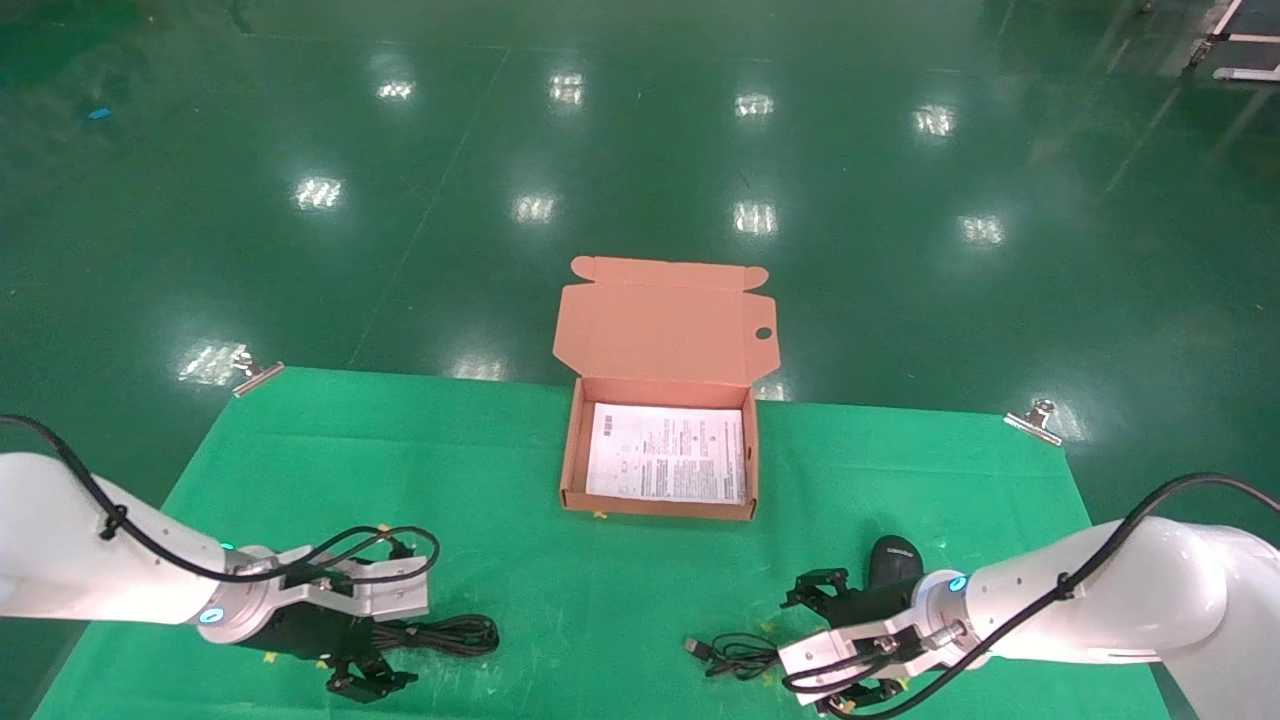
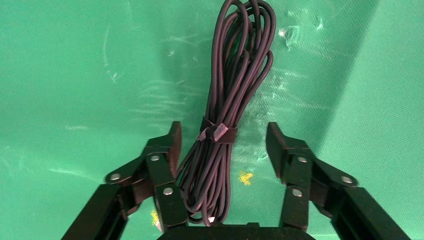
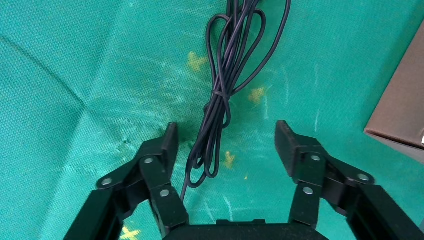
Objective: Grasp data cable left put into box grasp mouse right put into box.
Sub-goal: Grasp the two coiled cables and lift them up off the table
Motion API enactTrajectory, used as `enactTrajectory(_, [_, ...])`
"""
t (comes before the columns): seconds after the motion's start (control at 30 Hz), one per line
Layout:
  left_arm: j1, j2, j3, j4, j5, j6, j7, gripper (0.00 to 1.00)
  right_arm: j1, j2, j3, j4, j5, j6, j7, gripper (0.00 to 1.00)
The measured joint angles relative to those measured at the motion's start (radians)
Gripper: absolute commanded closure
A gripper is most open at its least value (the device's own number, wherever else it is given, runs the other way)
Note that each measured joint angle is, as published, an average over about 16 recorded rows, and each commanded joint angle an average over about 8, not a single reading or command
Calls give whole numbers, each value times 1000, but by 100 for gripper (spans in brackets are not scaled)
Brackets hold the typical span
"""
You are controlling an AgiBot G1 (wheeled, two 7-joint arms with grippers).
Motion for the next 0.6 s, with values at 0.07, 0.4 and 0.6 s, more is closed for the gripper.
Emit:
enactTrajectory(0.07, [0,0,0,-1,0,1,0,100,0,0,0,1,0,0,0,100])
enactTrajectory(0.4, [-1,-1,0,-5,0,3,-1,100,-1,2,0,5,0,-2,1,100])
enactTrajectory(0.6, [-1,-1,1,-6,0,4,-1,100,-1,2,0,6,0,-3,1,100])
